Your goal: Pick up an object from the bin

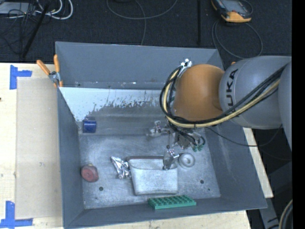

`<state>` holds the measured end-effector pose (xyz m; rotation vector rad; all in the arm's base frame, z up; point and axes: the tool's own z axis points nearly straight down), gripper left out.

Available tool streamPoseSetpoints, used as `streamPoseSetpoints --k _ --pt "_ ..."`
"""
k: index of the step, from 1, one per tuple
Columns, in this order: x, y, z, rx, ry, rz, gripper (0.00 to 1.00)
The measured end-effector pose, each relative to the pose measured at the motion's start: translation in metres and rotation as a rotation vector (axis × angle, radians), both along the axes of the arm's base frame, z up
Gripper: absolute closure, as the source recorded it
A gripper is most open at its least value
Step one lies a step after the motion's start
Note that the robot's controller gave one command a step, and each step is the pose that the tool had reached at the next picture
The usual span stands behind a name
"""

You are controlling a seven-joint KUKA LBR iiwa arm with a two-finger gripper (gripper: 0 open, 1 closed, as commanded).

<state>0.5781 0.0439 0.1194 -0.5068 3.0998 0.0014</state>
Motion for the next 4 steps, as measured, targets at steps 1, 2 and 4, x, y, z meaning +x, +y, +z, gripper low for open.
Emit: streamPoseSetpoints --k 1,2,4 --pt "-0.055 0.08 0.021 0.002 -0.045 0.277 0.0" --pt "0.009 0.049 -0.016 -0.001 -0.003 0.17 0.0" --pt "-0.028 0.073 0.006 0.003 -0.007 0.351 0.0"
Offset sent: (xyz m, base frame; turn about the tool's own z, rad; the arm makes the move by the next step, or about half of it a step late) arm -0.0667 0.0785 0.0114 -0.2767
